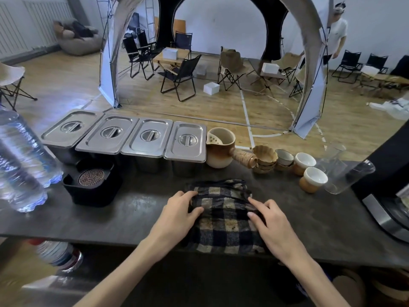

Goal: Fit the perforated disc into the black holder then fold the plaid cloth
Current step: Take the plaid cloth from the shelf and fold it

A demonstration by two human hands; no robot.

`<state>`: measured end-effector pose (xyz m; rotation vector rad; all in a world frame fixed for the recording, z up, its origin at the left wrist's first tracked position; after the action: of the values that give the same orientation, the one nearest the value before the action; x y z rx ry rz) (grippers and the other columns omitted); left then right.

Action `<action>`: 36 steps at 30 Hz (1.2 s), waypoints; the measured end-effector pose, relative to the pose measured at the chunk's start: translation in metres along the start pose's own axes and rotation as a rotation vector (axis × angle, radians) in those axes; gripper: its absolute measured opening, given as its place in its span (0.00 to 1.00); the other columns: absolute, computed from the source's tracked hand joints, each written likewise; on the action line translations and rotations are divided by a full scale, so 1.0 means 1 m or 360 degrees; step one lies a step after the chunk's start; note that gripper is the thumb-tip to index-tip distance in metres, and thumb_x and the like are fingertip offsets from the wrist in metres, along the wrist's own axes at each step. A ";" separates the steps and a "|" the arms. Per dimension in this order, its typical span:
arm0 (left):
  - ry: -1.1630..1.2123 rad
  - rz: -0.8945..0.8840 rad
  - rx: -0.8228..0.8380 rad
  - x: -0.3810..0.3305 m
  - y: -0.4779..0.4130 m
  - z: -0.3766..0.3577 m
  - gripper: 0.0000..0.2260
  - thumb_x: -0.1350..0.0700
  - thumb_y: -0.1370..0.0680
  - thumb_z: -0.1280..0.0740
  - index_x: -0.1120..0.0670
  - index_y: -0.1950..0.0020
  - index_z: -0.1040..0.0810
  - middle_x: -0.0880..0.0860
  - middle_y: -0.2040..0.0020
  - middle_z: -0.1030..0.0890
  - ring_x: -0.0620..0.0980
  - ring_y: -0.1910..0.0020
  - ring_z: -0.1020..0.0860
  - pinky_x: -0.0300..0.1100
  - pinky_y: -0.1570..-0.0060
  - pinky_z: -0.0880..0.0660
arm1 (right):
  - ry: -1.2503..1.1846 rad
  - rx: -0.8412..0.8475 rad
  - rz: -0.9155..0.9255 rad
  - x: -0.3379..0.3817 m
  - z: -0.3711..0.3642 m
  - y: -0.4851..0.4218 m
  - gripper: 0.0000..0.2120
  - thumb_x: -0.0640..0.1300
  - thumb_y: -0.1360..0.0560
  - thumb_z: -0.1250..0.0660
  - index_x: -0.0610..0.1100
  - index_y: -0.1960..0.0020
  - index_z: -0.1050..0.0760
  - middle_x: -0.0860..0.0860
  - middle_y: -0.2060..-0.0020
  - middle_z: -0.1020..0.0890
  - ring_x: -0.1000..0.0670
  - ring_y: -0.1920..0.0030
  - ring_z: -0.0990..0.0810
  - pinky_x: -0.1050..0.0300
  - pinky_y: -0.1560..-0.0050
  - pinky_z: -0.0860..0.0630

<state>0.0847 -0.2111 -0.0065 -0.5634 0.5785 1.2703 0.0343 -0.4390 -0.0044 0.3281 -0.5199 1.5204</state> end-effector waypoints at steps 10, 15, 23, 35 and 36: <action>-0.0110 -0.0080 0.0008 0.029 -0.003 0.036 0.19 0.57 0.23 0.32 0.54 0.32 0.25 0.48 0.51 0.26 0.49 0.50 0.24 0.39 0.52 0.29 | -0.0039 0.0010 0.0050 0.056 -0.032 -0.002 0.22 0.45 0.19 0.42 0.42 0.27 0.35 0.54 0.45 0.29 0.52 0.44 0.22 0.59 0.42 0.24; -0.0260 -0.0023 -0.0024 0.063 0.007 0.072 0.18 0.59 0.26 0.29 0.56 0.36 0.22 0.49 0.55 0.25 0.50 0.56 0.24 0.43 0.55 0.28 | 0.0022 -0.0034 0.0155 0.102 -0.058 -0.006 0.21 0.42 0.19 0.43 0.42 0.27 0.36 0.51 0.46 0.29 0.51 0.50 0.20 0.55 0.48 0.21; -0.0352 0.0027 -0.0062 0.076 0.021 0.079 0.18 0.59 0.25 0.29 0.58 0.35 0.22 0.50 0.53 0.25 0.54 0.52 0.22 0.46 0.52 0.26 | 0.0169 -0.0010 0.0200 0.122 -0.074 -0.007 0.23 0.34 0.22 0.42 0.41 0.27 0.37 0.48 0.46 0.30 0.50 0.53 0.22 0.58 0.51 0.21; -0.0243 -0.0058 -0.0079 0.036 0.017 0.037 0.17 0.56 0.21 0.35 0.56 0.32 0.26 0.48 0.50 0.29 0.53 0.48 0.23 0.37 0.52 0.32 | 0.0223 -0.0032 0.0065 0.075 -0.048 0.005 0.21 0.38 0.20 0.42 0.44 0.27 0.38 0.53 0.52 0.35 0.55 0.57 0.25 0.60 0.57 0.24; -0.0208 -0.0077 -0.0077 0.029 0.017 0.030 0.17 0.56 0.21 0.36 0.56 0.32 0.26 0.48 0.50 0.29 0.53 0.48 0.23 0.38 0.51 0.31 | 0.0234 -0.0035 0.0038 0.067 -0.043 0.007 0.22 0.39 0.20 0.42 0.44 0.27 0.38 0.54 0.52 0.35 0.55 0.56 0.24 0.59 0.56 0.23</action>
<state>0.0769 -0.1671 -0.0057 -0.5269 0.4240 1.2675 0.0308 -0.3588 -0.0073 0.1920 -0.4255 1.5475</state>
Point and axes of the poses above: each hand's wrist, its own y-axis away from the middle knuckle, its own z-axis out of the back of the hand, x = y × z, the point moved 5 cm from there along -y, towards the middle knuckle
